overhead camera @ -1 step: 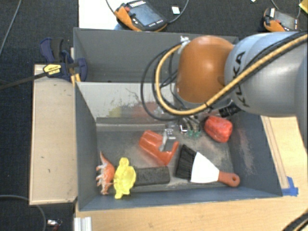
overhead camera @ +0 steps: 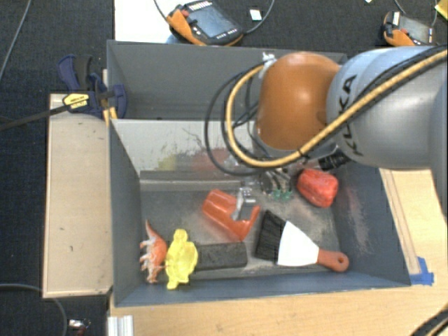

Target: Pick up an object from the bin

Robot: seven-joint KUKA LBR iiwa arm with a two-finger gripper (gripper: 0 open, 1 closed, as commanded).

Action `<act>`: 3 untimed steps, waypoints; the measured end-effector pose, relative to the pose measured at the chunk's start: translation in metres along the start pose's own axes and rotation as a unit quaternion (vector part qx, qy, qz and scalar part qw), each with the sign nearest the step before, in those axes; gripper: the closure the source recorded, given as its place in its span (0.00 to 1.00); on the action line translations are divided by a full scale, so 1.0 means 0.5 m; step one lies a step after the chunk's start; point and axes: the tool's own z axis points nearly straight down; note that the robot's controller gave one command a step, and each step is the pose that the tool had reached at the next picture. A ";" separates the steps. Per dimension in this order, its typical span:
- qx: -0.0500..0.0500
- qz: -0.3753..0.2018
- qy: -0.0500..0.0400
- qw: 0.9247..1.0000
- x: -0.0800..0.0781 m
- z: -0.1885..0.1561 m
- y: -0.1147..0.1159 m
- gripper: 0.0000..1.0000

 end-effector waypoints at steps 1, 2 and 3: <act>0.000 -0.069 0.002 0.998 0.043 0.131 -0.050 0.00; -0.001 -0.051 -0.007 0.999 -0.026 0.134 -0.011 0.00; -0.001 -0.036 -0.001 0.999 0.045 0.186 -0.011 0.00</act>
Offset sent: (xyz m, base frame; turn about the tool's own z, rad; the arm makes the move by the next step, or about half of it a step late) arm 0.0118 -0.0066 -0.0679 -0.1000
